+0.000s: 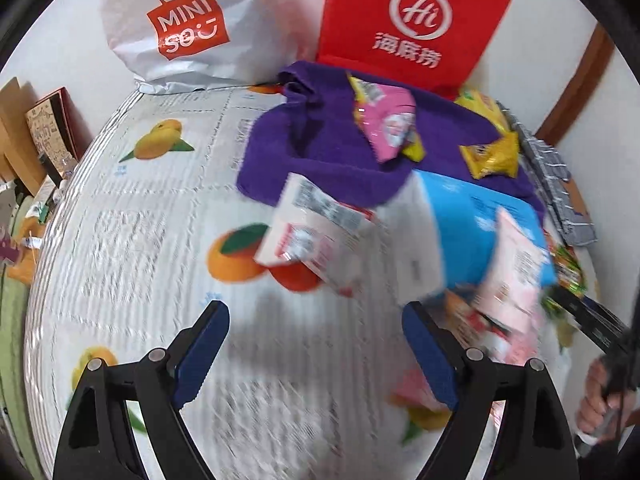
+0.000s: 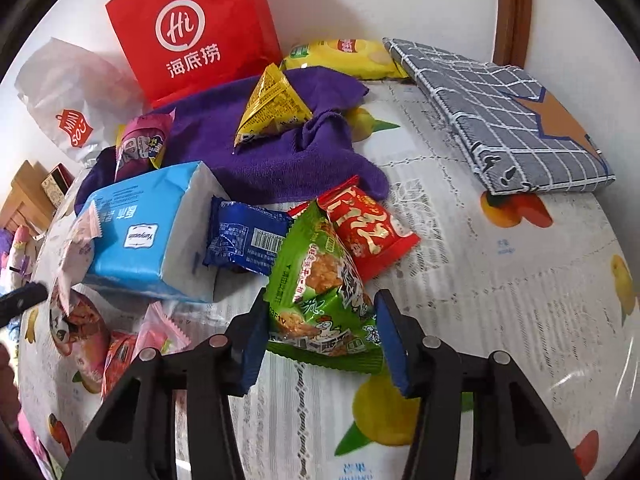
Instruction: Organize snacks
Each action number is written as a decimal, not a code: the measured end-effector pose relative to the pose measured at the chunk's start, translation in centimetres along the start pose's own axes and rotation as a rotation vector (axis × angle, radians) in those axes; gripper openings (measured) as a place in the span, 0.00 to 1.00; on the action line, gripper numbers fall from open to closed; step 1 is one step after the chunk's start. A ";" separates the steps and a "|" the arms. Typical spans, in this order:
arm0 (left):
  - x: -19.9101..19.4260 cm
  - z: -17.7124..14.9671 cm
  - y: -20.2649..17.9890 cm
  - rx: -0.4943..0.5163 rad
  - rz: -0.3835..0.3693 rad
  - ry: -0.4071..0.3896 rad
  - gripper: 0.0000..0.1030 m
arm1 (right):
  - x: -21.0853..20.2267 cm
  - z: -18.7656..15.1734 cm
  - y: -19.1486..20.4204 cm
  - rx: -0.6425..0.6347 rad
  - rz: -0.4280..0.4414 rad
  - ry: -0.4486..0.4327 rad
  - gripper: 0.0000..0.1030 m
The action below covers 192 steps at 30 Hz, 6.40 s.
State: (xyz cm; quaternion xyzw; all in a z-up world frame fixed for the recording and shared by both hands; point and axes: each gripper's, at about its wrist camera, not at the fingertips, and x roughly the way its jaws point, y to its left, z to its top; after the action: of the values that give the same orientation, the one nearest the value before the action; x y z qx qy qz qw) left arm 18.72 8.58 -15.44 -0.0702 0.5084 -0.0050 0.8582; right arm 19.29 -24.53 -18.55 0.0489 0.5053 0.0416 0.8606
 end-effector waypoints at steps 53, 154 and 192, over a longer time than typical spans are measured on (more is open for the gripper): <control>-7.5 -4.3 -5.9 0.119 -0.131 -0.073 0.25 | -10.3 -1.7 3.6 -0.065 0.046 -0.120 0.48; 5.0 12.6 -2.7 0.048 -0.061 0.035 0.65 | 2.3 12.2 2.1 -0.062 0.022 -0.062 0.67; -0.8 5.7 -8.0 0.169 -0.184 0.027 0.69 | -0.3 4.0 -1.0 -0.108 0.010 0.019 0.37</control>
State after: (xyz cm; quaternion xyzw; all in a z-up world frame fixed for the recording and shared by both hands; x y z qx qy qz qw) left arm 23.82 1.39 -11.08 -0.0441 0.5091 -0.1274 0.8501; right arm 22.63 -25.70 -16.47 0.0045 0.5102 0.0735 0.8569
